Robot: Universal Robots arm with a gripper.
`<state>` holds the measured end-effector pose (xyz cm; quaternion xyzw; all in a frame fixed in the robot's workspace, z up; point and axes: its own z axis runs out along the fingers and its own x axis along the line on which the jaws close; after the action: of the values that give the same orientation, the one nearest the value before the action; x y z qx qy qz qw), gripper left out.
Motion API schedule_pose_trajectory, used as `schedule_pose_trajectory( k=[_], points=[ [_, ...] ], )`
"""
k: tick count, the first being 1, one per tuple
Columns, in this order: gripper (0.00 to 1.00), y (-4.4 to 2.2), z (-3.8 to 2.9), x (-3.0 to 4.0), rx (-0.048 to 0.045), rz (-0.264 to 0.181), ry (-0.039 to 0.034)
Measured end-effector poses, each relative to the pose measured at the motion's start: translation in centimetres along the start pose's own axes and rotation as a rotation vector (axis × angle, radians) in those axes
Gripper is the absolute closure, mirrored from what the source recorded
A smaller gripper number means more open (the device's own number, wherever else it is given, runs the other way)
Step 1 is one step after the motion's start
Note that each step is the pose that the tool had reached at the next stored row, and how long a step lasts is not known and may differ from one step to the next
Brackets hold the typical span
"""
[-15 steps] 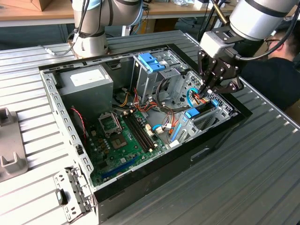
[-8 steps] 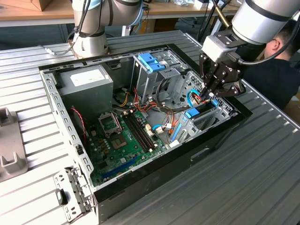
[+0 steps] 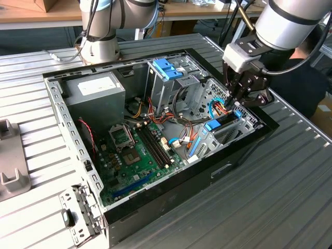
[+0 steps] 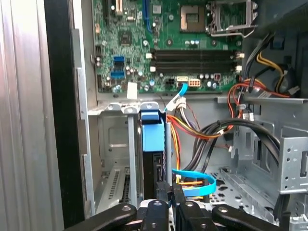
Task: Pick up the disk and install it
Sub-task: 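Insert the second disk wire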
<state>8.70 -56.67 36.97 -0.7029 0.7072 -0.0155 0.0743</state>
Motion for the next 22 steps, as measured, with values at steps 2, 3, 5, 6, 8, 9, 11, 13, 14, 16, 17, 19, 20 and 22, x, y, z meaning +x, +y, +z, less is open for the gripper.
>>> schedule_pose_trajectory(
  k=[2,3,5,6,8,9,11,13,14,16,17,19,20,22],
  points=[
    [0.84,0.01,0.03,0.0,0.026,-0.002,-0.0004],
    [0.84,0.01,0.05,0.0,0.0427,-0.003,-0.0006],
    [0.84,0.02,0.06,0.01,0.0627,-0.005,-0.0007],
    [0.84,0.02,0.06,0.01,0.0728,-0.006,-0.0008],
    [0.84,0.03,0.09,0.01,0.1125,-0.009,-0.0013],
    [0.84,0.03,0.11,0.01,0.1266,-0.01,-0.0015],
    [0.84,0.04,0.13,0.01,0.1559,-0.013,-0.0019],
    [0.84,0.05,0.16,0.01,0.2043,-0.017,-0.0023],
    [0.84,0.05,0.18,0.02,0.2163,-0.018,-0.0025],
    [0.84,0.04,0.18,0.02,0.2357,-0.02,-0.0025],
    [0.84,0.04,0.19,0.02,0.2357,-0.02,-0.0026],
    [0.84,0.05,0.19,0.02,0.2358,-0.02,-0.0027],
    [0.84,0.06,0.19,0.02,0.2358,-0.02,-0.0027],
    [0.84,0.31,0.18,0.01,0.236,-0.019,-0.0028]
  ],
)
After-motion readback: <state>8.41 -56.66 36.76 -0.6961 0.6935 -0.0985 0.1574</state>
